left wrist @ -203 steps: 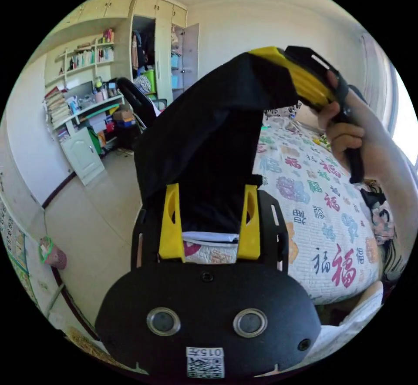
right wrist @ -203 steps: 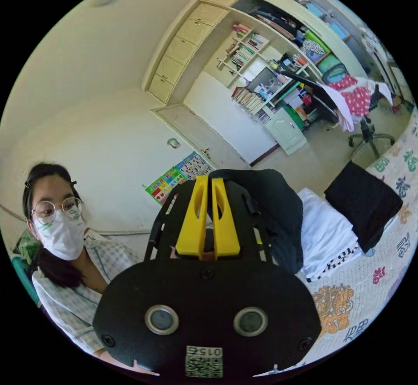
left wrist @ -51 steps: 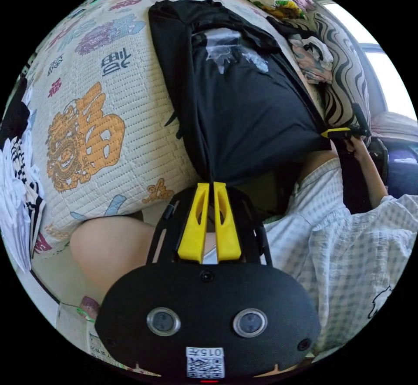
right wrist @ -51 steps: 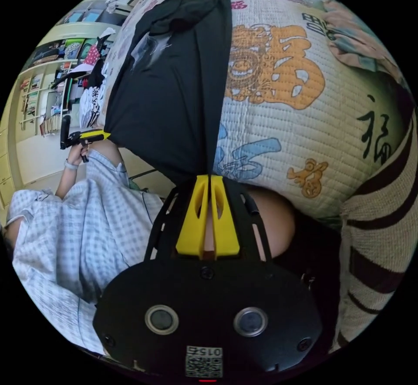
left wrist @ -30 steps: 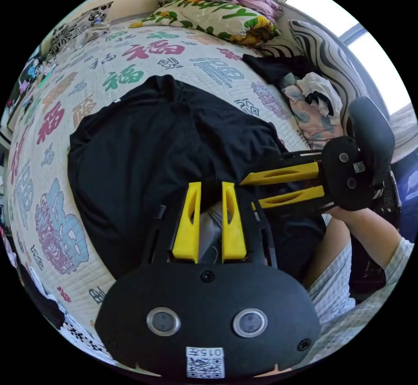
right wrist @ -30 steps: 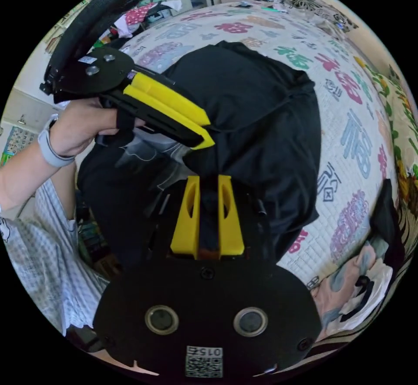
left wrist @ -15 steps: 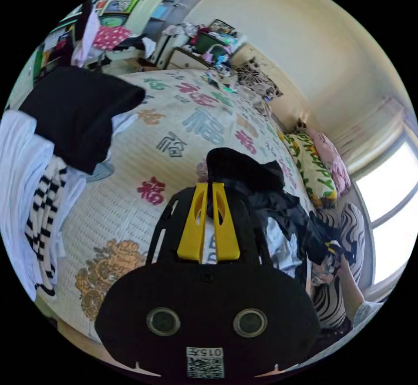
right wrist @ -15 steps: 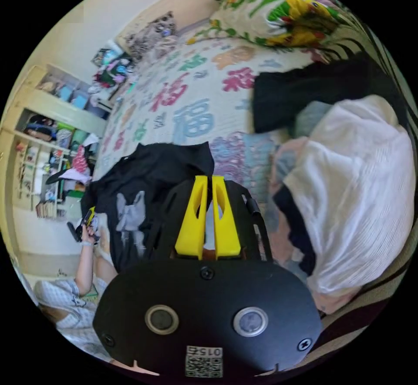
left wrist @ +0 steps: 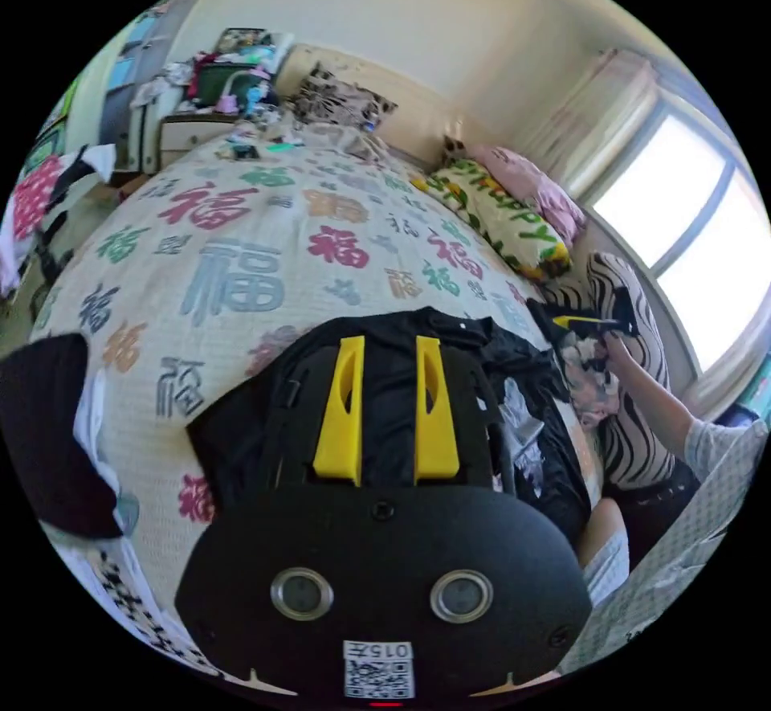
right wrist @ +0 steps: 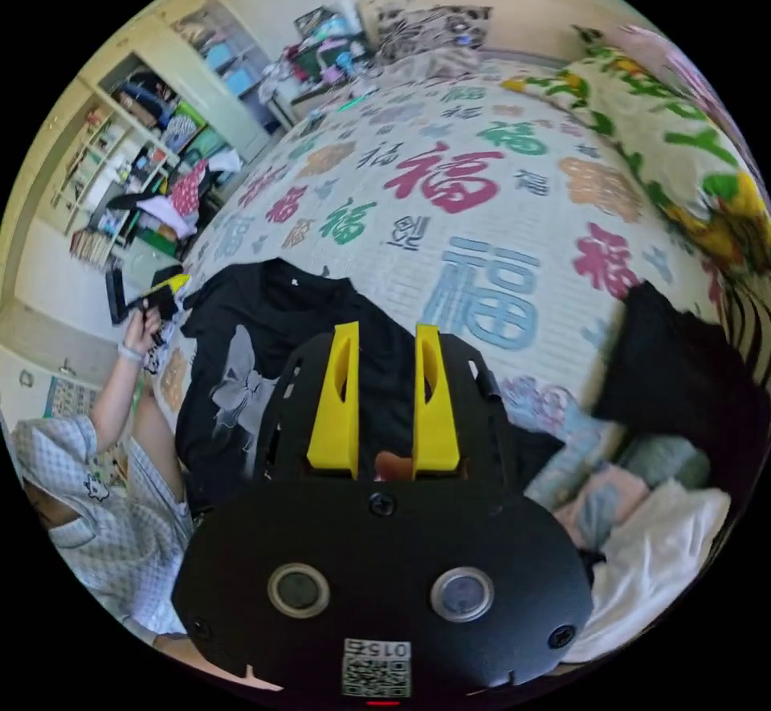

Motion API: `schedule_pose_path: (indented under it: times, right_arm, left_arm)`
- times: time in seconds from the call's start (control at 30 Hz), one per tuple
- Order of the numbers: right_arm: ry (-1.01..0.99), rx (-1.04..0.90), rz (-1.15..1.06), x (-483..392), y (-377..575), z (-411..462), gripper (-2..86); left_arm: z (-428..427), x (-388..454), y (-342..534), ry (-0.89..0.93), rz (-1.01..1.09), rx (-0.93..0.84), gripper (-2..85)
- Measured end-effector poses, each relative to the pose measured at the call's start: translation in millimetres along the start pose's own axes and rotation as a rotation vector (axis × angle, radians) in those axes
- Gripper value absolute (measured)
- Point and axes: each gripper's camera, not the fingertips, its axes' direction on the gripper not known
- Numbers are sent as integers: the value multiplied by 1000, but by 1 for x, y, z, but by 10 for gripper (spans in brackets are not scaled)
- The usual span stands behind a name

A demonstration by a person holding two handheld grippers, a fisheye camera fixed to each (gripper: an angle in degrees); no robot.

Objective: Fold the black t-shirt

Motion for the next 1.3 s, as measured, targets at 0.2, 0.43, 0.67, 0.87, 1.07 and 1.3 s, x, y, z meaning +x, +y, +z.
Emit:
schedule_pose_path:
  times: [0.2,0.43,0.67,0.87,1.07,1.3]
  right_arm:
    - [65,-288,-120,-52,-61,124,100]
    - [125,-346,-186,-62,-78,142,3]
    - [183,-237,-139,-65,-117,140,14]
    - [314,-239,-105,-66,-87,145,62]
    - [-24,-95,-51,-48,37,43,78]
    - [-109,-319,114,-84,279,28,85]
  left_arm:
    - [126,56,-69,-34,296,-372,97]
    - [157,55,-73,-60,322,-414,-3]
    - [155,41,-86,-82,194,-256,-2]
    - [124,44,-44,-102,215,-232,27]
    - [28,40,80,-3,132,-350,68]
    - [-5,52,233,41,-62,-687,75]
